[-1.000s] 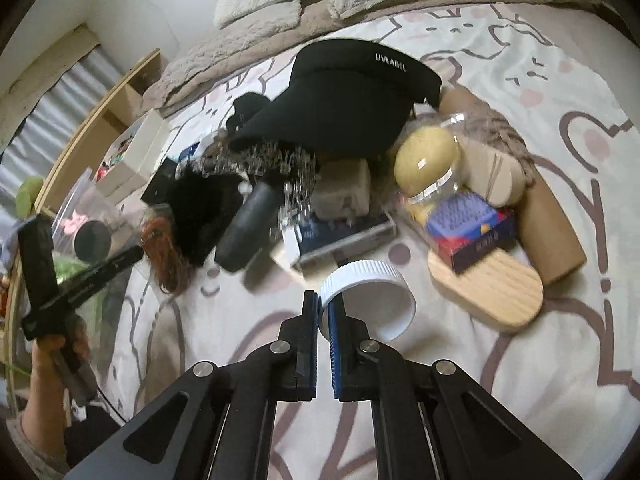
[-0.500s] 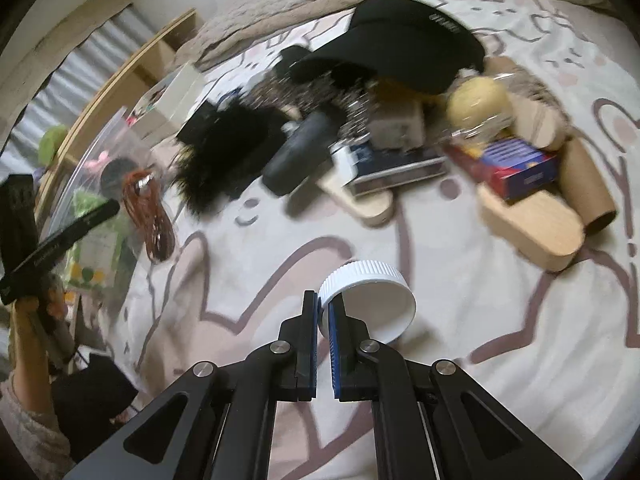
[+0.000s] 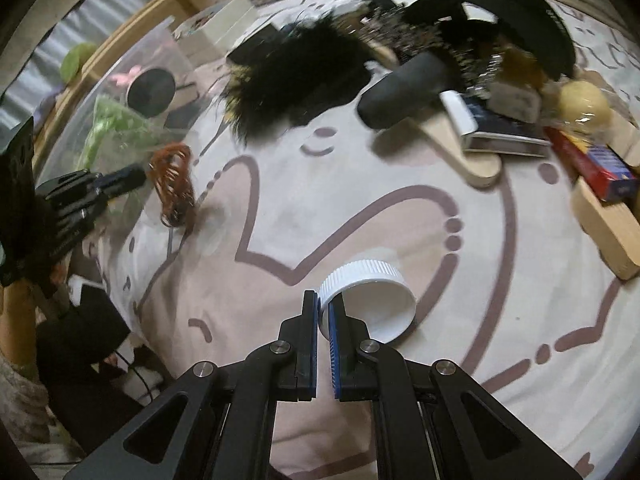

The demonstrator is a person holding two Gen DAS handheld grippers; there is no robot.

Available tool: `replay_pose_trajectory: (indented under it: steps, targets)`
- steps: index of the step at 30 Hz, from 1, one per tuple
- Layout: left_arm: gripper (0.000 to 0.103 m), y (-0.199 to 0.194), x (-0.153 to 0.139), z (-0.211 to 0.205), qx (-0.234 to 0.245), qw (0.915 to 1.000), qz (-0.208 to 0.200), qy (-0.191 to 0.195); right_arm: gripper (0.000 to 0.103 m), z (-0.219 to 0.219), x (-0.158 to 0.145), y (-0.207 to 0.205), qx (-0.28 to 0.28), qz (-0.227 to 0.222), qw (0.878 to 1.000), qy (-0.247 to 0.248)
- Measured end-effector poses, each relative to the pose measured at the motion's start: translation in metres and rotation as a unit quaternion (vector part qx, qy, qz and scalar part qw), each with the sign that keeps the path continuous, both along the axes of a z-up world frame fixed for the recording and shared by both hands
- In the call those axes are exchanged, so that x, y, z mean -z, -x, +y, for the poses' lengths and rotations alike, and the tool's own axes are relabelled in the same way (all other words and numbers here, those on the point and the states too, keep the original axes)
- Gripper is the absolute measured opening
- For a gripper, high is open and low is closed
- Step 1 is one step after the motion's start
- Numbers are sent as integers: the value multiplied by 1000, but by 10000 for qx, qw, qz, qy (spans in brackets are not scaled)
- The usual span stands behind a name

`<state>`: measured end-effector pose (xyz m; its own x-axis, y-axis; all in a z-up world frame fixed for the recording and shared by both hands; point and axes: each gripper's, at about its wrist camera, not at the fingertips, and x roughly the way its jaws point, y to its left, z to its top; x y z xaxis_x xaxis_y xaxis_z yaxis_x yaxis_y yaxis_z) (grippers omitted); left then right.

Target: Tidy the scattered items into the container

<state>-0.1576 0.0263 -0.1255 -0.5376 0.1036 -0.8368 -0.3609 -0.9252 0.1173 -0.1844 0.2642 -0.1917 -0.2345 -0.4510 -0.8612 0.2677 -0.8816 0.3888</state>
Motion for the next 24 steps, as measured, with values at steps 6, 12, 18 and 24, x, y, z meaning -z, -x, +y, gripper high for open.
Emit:
replay_pose_trajectory:
  steps: [6,12,18,24]
  targets:
    - [5,-23,17,29,524,9983,-255,-18,6,-14,6,-2,-243,-82,9996,-143]
    - [40,-40,27,45,898,9941,-590,-171,6,-19,11,-4,-366,-124,9988,-295]
    - [84,-51,22,43,1171,9912,-598,-153,6,-19,13,-6,-409,-183,9983,-376]
    - [84,-29,7,17,631,9957,-431,-525,6,-20,12,-4,-395,-221,9983,-379]
